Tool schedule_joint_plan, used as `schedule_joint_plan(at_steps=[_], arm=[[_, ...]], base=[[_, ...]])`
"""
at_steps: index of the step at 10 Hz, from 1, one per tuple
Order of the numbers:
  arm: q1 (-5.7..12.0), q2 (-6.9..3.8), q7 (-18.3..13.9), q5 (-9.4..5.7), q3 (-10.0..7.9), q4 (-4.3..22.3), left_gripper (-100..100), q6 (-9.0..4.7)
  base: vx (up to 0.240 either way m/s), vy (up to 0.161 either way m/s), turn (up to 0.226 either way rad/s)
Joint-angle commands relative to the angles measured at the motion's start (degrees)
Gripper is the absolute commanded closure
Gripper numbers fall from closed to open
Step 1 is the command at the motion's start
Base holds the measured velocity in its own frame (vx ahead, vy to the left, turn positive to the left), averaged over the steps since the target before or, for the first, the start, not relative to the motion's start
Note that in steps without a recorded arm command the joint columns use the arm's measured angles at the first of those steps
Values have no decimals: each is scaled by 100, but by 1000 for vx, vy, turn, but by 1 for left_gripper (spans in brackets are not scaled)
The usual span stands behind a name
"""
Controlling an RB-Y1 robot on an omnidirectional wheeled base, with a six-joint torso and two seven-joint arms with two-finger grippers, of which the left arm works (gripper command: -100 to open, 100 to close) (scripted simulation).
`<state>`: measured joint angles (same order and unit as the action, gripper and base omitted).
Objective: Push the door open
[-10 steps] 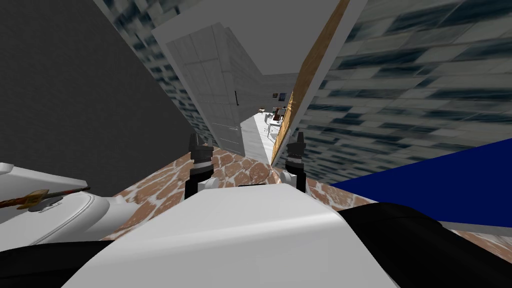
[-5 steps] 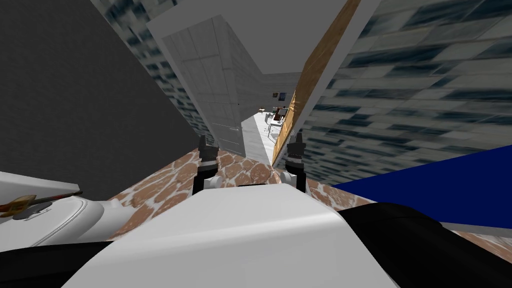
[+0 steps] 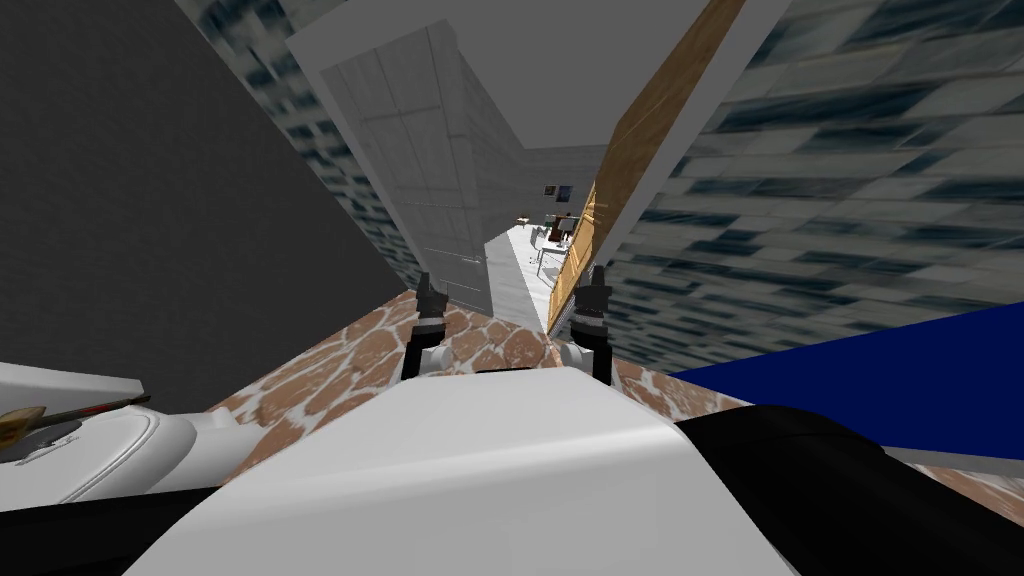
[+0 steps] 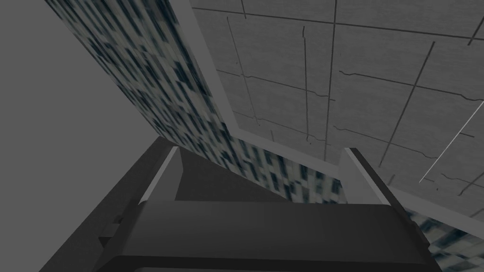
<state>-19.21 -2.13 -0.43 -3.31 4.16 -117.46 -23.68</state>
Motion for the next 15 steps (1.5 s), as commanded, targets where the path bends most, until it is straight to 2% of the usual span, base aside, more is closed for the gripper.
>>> schedule_joint_plan(at_steps=[1, 5, 6, 8, 9, 10, 11, 13, 14, 15], arm=[[83, -2, -13, 16, 24, 174, -100, -18], [619, -86, -143, 68, 113, 983, -100, -42], [619, -86, -143, 68, 113, 1063, -100, -42], [906, -123, -213, 96, 161, 1456, -100, -55], [906, -123, -213, 96, 161, 1540, -100, -55], [1056, -140, -249, 111, 185, 1743, -100, -62], [1056, -140, -249, 111, 185, 1788, -100, -62], [1356, -171, -322, 140, 235, 2169, -100, -75], [1356, -171, -322, 140, 235, 2286, -100, -75], [1510, -183, -360, 156, 261, 2497, -100, -82]], base=[[62, 62, -11], [71, 77, -19], [64, 71, -9], [66, 67, -15], [58, 63, -14], [53, 66, -10], [45, 46, -12], [63, 57, -18], [51, 58, -10], [60, 75, -12]])
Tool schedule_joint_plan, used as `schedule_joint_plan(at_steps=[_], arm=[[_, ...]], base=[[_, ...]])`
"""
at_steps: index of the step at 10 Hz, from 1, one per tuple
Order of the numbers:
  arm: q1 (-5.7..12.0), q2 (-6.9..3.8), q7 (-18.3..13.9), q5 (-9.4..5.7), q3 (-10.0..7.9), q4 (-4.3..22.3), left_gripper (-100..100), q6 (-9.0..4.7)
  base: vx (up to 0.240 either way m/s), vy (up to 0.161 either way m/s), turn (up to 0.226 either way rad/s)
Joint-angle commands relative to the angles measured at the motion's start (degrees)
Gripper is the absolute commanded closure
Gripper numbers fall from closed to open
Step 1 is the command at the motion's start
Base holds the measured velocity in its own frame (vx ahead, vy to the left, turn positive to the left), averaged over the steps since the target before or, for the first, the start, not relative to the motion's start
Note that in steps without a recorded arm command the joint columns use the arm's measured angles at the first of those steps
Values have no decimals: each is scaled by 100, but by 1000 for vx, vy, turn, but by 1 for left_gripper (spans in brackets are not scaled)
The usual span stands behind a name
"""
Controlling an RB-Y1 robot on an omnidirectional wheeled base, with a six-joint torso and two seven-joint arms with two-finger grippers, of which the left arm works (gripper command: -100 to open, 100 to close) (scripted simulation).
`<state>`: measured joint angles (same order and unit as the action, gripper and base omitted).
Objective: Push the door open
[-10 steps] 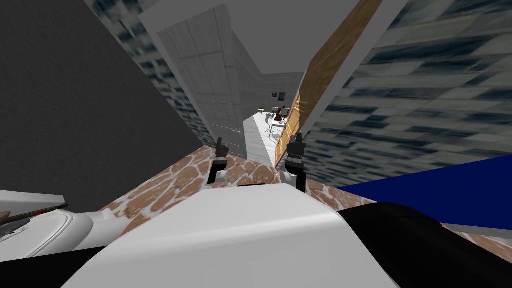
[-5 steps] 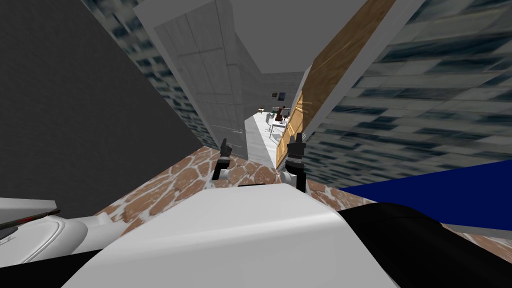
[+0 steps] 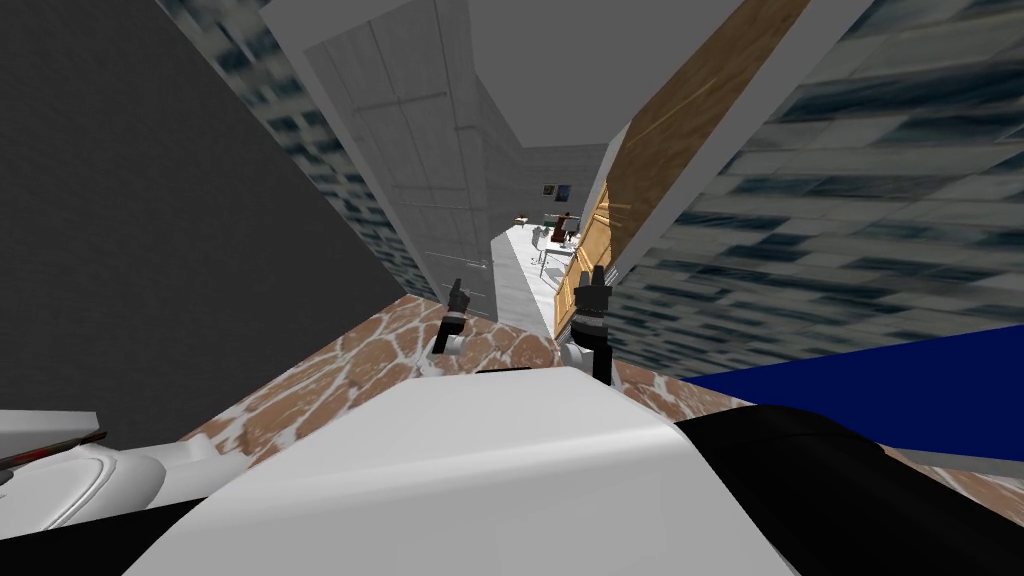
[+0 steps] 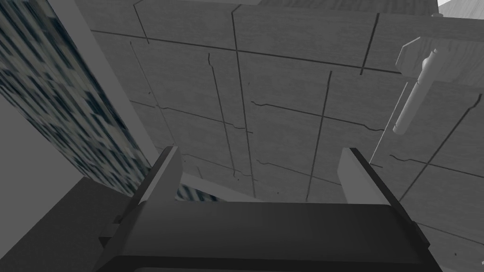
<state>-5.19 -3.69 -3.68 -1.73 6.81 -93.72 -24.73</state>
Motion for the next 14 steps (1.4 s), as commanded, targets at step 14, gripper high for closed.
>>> schedule_joint_plan(at_steps=[14], arm=[[1324, -87, -331, 117, 196, 2184, -100, -32]], base=[[57, 63, -15]])
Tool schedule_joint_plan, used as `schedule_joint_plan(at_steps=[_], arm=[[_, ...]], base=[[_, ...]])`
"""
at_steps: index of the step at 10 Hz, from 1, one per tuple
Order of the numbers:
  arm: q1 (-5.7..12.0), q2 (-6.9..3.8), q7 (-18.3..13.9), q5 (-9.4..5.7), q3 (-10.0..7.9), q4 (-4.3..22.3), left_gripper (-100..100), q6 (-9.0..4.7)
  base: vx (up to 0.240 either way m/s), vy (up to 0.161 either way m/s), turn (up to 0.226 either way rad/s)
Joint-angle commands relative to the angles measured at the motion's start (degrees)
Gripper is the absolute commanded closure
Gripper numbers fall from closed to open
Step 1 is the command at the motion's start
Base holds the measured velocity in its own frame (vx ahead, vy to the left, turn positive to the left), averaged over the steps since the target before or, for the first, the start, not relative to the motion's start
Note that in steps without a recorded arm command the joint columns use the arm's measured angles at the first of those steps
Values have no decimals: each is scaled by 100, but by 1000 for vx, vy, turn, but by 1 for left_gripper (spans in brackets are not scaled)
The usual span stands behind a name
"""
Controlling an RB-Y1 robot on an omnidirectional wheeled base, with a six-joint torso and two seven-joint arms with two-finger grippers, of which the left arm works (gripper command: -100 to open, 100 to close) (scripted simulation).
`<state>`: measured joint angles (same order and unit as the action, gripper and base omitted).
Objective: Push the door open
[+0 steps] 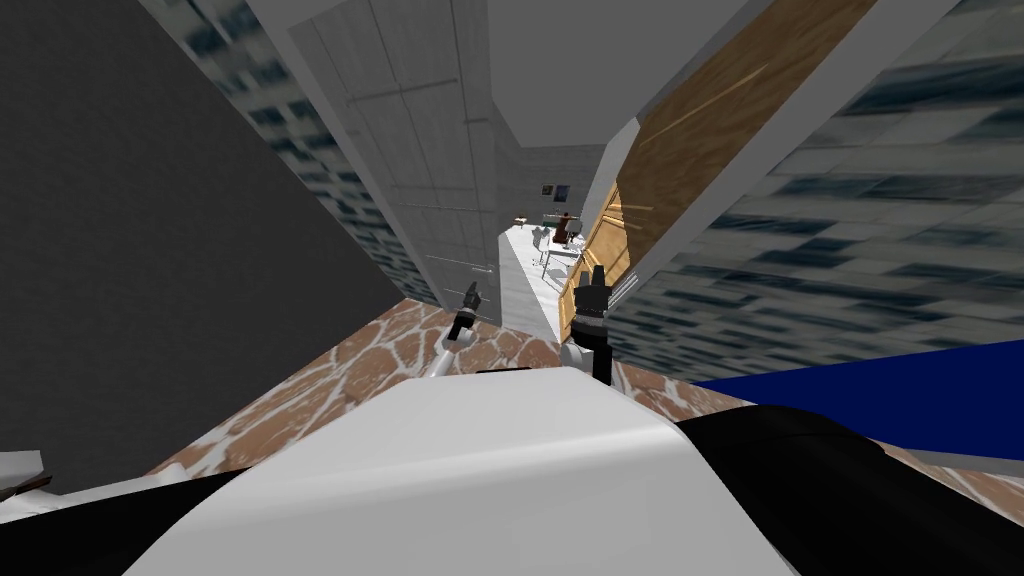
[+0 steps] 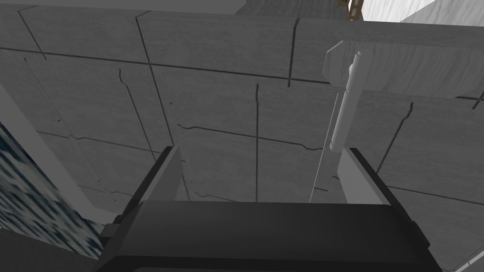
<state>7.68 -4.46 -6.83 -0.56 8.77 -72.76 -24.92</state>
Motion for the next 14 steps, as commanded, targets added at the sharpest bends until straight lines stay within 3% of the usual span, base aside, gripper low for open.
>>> schedule_joint_plan(at_steps=[1, 2, 3, 5, 8, 10, 11, 14], arm=[[182, -11, -50, 13, 25, 286, -100, -20], [322, -11, -84, 27, 48, 478, -100, -26], [322, -11, -84, 27, 48, 560, -100, -26], [600, -11, -152, 54, 94, 947, -100, -38], [727, -8, -183, 67, 115, 1232, -100, -44], [980, -1, -244, 92, 157, 1634, -100, -56], [980, -1, -244, 92, 157, 1653, -100, -56], [1310, 14, -324, 124, 212, 2199, -100, -70]], base=[[48, 67, -5], [82, 88, -25], [65, 58, -14], [60, 63, -14], [49, 58, -10], [59, 60, -14], [58, 60, -12], [60, 69, -15]])
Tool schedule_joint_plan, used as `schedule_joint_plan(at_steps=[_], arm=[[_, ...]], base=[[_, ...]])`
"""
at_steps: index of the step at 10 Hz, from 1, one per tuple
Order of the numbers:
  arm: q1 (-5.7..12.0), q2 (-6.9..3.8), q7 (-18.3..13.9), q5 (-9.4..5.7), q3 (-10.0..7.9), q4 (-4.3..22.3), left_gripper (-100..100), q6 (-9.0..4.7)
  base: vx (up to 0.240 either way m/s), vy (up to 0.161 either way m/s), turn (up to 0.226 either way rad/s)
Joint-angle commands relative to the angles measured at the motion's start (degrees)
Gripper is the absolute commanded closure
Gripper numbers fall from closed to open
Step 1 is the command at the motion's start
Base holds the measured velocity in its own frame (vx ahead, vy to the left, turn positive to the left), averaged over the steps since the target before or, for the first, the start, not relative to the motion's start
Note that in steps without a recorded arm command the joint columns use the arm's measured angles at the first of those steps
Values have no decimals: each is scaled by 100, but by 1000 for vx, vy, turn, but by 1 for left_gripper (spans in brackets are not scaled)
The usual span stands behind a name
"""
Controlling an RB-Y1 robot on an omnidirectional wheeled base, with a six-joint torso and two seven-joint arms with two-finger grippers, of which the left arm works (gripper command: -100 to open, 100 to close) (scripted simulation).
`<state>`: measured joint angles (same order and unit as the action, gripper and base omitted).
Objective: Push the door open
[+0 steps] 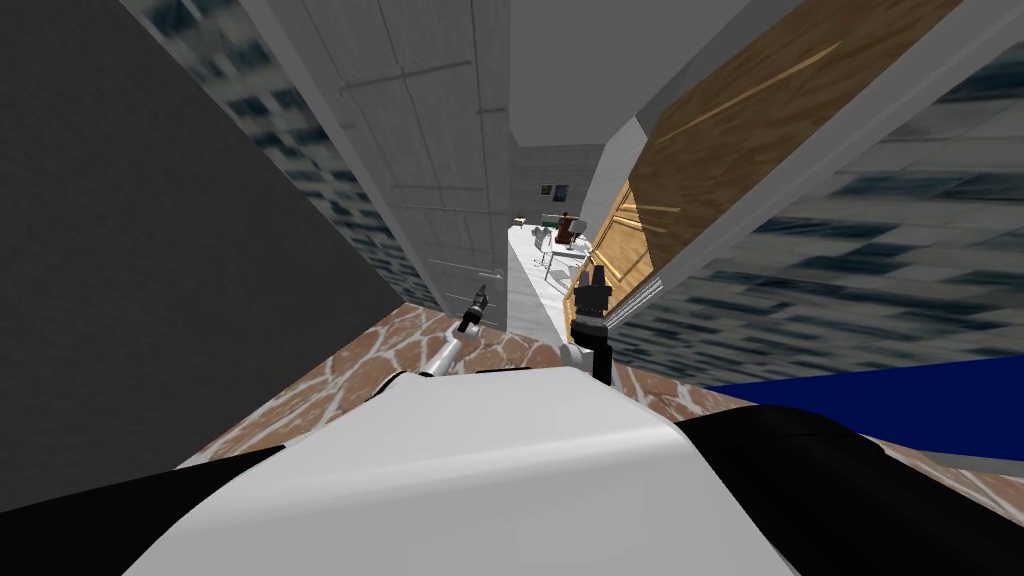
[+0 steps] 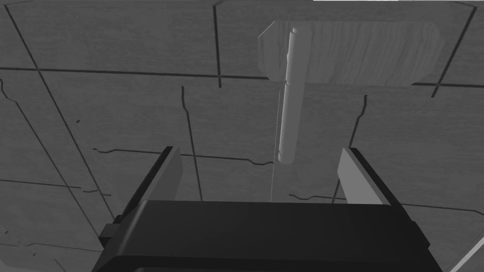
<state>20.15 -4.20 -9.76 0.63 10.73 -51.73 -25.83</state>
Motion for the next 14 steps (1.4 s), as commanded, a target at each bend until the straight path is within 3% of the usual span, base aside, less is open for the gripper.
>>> schedule_joint_plan(at_steps=[1, 7, 8, 14], arm=[[159, -6, -55, 14, 32, 256, -100, 16], [686, 41, -183, 66, 119, 1130, -100, -7], [626, 35, -164, 60, 109, 1029, -100, -10], [633, 1, -131, 40, 32, 1089, -100, -30]], base=[[72, 100, -15], [70, 75, -14], [31, 35, -7], [183, -53, -25]])
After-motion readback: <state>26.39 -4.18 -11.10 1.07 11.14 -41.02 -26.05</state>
